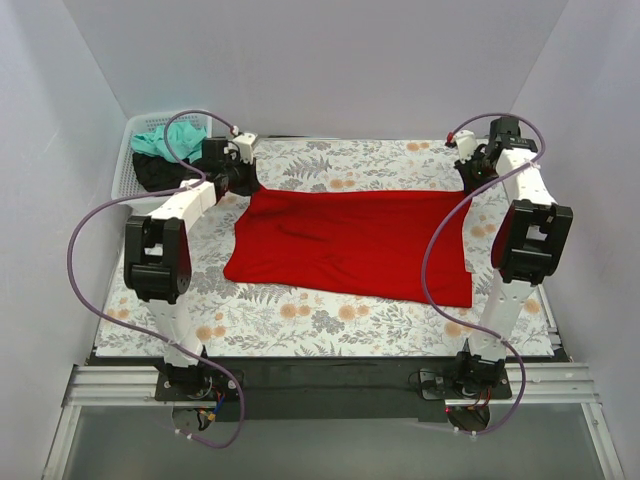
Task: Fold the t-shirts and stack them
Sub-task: Fold the tshirt
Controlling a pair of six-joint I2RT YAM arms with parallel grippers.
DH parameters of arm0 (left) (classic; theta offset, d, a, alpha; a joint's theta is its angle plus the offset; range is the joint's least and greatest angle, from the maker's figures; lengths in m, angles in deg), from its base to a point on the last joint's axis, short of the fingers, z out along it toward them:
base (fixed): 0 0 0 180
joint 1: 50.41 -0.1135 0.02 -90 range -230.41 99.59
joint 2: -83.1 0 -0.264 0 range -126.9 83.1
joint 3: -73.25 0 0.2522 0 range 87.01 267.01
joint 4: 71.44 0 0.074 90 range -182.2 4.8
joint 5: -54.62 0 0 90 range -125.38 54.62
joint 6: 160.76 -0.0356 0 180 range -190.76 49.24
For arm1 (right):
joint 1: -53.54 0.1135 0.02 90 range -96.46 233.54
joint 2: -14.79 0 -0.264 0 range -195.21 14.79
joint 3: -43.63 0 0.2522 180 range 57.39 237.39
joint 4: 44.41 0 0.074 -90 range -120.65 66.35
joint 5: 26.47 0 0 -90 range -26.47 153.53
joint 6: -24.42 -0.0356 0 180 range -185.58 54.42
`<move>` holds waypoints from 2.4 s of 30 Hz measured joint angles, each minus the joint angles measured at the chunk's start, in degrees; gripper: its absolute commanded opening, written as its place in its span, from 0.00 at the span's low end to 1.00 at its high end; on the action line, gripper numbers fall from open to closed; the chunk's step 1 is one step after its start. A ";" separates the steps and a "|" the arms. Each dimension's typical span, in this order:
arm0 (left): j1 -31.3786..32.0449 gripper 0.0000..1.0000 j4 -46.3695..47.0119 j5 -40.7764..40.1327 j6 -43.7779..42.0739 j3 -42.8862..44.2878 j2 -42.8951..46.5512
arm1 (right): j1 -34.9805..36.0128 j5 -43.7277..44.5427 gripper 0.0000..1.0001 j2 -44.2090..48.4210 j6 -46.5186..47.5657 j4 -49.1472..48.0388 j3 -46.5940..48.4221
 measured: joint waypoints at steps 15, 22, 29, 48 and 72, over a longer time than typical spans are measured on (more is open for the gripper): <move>0.00 0.00 0.50 1.42 -2.93 -9.05 6.27 | 0.00 0.26 0.01 3.26 3.65 0.13 -10.05; 0.00 0.00 1.31 1.77 -4.20 -16.00 9.09 | 0.09 0.00 0.01 4.94 4.68 -0.22 -13.49; 0.00 0.00 0.72 1.68 -5.18 -22.34 9.09 | 0.48 0.15 0.01 4.94 5.73 -1.46 -19.15; -0.02 0.10 -6.69 3.10 -9.97 -20.65 9.27 | 0.79 3.10 0.24 9.73 9.49 -4.11 -25.99; -1.16 0.36 -18.91 5.09 -11.85 -0.22 5.35 | 1.01 6.23 0.49 10.93 14.53 5.44 -19.50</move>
